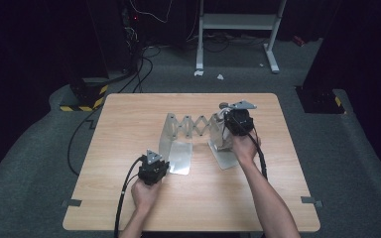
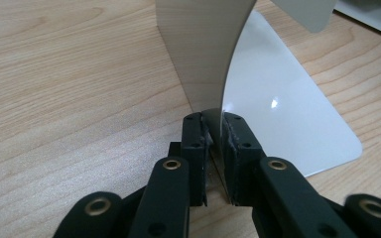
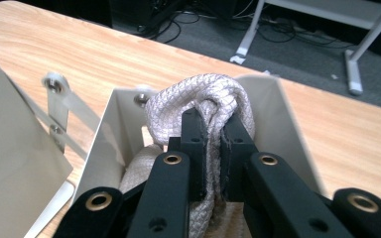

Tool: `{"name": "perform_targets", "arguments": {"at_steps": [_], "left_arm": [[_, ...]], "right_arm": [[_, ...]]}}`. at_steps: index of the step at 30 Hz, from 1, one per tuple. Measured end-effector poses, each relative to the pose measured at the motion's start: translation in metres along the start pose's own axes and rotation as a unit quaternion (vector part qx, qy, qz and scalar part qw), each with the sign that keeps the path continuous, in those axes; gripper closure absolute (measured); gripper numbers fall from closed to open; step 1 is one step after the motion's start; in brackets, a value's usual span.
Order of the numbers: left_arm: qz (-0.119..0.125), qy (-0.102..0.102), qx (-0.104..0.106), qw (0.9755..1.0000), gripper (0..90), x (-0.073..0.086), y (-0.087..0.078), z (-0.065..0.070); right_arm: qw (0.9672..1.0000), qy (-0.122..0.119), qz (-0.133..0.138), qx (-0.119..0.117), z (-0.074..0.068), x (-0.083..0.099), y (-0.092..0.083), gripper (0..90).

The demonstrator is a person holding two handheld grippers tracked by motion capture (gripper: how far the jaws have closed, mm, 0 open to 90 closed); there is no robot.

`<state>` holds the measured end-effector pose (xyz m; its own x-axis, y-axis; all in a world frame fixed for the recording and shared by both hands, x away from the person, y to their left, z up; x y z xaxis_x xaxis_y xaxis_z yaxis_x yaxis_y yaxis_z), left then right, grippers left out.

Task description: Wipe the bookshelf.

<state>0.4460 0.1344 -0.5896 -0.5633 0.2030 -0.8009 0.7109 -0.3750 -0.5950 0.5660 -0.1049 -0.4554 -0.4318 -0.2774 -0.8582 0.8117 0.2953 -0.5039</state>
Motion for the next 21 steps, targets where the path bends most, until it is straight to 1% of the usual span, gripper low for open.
{"name": "perform_targets", "arguments": {"at_steps": [2,4,5,7,8,9,10,13,14,15,16,18,19,21], "left_arm": [[0.0,0.0,0.0,1.0,80.6,0.0,0.0,0.0],[0.0,0.0,0.0,1.0,80.7,0.0,0.0,0.0],[0.0,0.0,0.0,1.0,80.7,0.0,0.0,0.0],[0.0,-0.001,0.0,1.0,80.8,0.0,0.0,0.0],[0.0,-0.001,0.0,1.0,80.8,0.0,0.0,-0.001],[0.0,-0.002,0.001,1.0,80.8,0.0,0.0,-0.001],[-0.001,-0.005,0.004,1.0,80.8,0.0,0.0,0.0],[0.0,-0.005,0.005,1.0,80.8,0.0,0.0,-0.001],[0.0,-0.005,0.005,1.0,80.9,0.0,0.0,-0.001],[0.0,-0.005,0.005,1.0,80.9,0.0,0.0,-0.001],[0.0,-0.005,0.005,1.0,80.8,0.0,0.0,-0.001],[0.0,-0.005,0.004,1.0,80.9,0.0,0.0,-0.001],[0.0,-0.005,0.004,1.0,80.9,0.0,0.0,-0.001],[-0.001,-0.004,0.004,1.0,80.9,0.0,0.0,0.0]], "right_arm": [[0.9999,-0.005,0.006,0.009,0.001,-0.005,-0.002,83.8],[0.9999,-0.007,0.007,0.011,0.002,-0.005,-0.002,83.8],[0.9997,-0.013,0.007,0.019,0.002,-0.004,-0.002,83.8],[0.9997,-0.014,0.006,0.019,0.001,-0.002,-0.001,83.8],[0.9998,-0.013,0.002,0.018,0.0,0.006,0.003,83.8],[0.9998,-0.013,0.002,0.018,0.0,0.006,0.003,83.8],[0.9998,-0.012,-0.007,0.013,-0.001,0.014,0.007,83.8],[0.9997,-0.012,-0.021,0.005,-0.003,0.032,0.015,83.8],[0.9997,-0.012,-0.021,0.005,-0.003,0.032,0.015,83.8],[0.9996,-0.01,-0.027,0.001,-0.003,0.038,0.018,83.8],[0.999,-0.007,-0.045,-0.004,-0.004,0.054,0.025,83.7],[0.9983,-0.006,-0.058,-0.008,-0.005,0.066,0.03,83.7],[0.9983,-0.006,-0.058,-0.008,-0.005,0.066,0.03,83.7],[0.9971,-0.005,-0.074,-0.014,-0.007,0.08,0.035,83.7]]}}
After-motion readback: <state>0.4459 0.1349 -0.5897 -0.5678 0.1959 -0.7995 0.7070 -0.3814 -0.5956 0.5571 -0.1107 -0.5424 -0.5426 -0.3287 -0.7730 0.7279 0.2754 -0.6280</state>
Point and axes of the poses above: each handheld gripper's, and its own axes: y roughly forward along the jaws, x roughly out of its underside, z roughly to its right, the point moved 9 cm from there along y, roughly forward along the jaws, and after that the axes turned 3 degrees about z, right-handed, at the moved point
